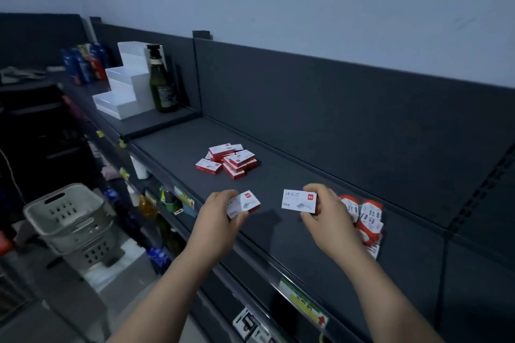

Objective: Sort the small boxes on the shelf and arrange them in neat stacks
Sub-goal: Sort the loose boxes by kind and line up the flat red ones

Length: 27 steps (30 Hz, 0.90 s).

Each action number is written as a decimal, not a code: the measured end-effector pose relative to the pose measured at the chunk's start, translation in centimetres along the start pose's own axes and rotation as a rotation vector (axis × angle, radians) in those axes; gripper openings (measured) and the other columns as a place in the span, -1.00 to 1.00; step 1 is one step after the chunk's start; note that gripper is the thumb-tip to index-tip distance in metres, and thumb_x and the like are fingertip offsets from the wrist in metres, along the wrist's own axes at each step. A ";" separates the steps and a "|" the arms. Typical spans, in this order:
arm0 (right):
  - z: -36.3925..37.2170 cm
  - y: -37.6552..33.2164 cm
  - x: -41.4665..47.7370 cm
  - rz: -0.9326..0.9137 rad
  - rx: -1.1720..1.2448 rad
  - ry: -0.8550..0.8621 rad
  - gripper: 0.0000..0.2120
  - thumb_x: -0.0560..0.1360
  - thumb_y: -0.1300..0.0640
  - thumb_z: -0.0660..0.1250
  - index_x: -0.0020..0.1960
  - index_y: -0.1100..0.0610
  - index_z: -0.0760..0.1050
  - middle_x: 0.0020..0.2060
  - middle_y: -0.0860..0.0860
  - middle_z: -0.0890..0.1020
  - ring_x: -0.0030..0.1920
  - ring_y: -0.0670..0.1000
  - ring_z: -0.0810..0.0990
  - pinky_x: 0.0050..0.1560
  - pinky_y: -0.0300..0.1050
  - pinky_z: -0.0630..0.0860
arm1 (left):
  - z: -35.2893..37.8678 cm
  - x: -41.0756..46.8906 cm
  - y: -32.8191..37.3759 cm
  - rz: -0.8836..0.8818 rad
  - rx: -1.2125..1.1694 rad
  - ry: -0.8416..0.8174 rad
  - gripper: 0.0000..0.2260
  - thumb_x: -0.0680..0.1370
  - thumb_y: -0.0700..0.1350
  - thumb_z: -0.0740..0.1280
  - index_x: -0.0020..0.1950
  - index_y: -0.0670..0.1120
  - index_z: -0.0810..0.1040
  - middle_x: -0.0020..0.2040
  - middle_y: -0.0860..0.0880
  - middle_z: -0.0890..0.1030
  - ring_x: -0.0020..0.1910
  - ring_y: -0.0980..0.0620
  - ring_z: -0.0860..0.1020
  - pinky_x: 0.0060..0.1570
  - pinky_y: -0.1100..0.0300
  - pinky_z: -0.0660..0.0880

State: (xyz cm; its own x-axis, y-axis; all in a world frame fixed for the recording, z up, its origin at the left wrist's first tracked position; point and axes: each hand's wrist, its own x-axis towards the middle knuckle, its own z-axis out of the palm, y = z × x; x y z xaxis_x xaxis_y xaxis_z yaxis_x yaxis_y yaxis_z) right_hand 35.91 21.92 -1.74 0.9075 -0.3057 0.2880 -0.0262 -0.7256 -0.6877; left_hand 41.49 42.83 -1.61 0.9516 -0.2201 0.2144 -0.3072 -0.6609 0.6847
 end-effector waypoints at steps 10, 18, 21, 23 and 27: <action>7.7 -0.9 7.8 -0.002 0.027 -0.140 -0.67 0.48 0.27 0.31 0.19 0.00 0.44 0.05 -0.08 0.47 -0.04 -0.13 0.50 -0.20 -0.51 0.37 | -1.4 8.1 -6.7 -0.108 0.095 -0.054 -0.58 0.56 -0.03 0.31 0.41 -0.03 0.37 0.28 -0.03 0.35 0.02 0.12 0.36 0.06 0.31 0.33; 13.0 -0.7 12.2 -0.002 0.008 -0.262 -0.74 0.48 0.20 0.32 0.13 -0.02 0.44 0.01 -0.09 0.46 -0.03 -0.11 0.51 -0.11 -0.31 0.39 | -0.5 13.4 -11.0 -0.106 0.272 -0.155 -0.67 0.55 0.05 0.30 0.29 0.03 0.48 0.17 -0.04 0.44 0.15 -0.04 0.41 0.07 0.18 0.36; 14.1 -0.7 12.8 0.017 0.018 -0.280 -0.72 0.47 0.16 0.37 0.14 -0.03 0.47 0.04 -0.12 0.44 -0.03 -0.15 0.53 -0.10 -0.36 0.42 | -0.4 15.0 -12.1 -0.090 0.327 -0.175 -0.67 0.54 0.09 0.29 0.28 0.05 0.49 0.17 -0.03 0.47 0.16 -0.07 0.42 0.10 0.09 0.39; 14.9 -0.7 13.2 0.024 0.006 -0.301 -0.72 0.46 0.13 0.39 0.16 -0.03 0.49 0.06 -0.13 0.41 -0.03 -0.17 0.53 -0.05 -0.35 0.46 | -0.6 16.1 -12.7 -0.088 0.345 -0.200 -0.68 0.55 0.09 0.27 0.29 0.10 0.48 0.19 -0.01 0.46 0.16 -0.07 0.39 0.07 0.09 0.37; 16.5 -0.9 13.6 0.035 -0.028 -0.291 -0.71 0.44 0.08 0.41 0.15 -0.04 0.50 0.05 -0.15 0.42 0.03 -0.14 0.51 0.06 -0.23 0.50 | -0.9 17.9 -13.9 -0.028 0.303 -0.238 -0.77 0.55 0.08 0.27 0.17 0.09 0.53 0.05 0.05 0.45 0.09 -0.02 0.40 -0.05 0.13 0.32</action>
State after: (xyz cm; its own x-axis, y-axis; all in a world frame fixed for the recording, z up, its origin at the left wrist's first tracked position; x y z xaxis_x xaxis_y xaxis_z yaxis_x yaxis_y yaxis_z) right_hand 55.22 28.58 -8.15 0.9877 -0.1448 0.0585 -0.0680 -0.7358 -0.6737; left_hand 62.80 48.72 -6.63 0.9417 -0.3363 0.0064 -0.3042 -0.8433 0.4431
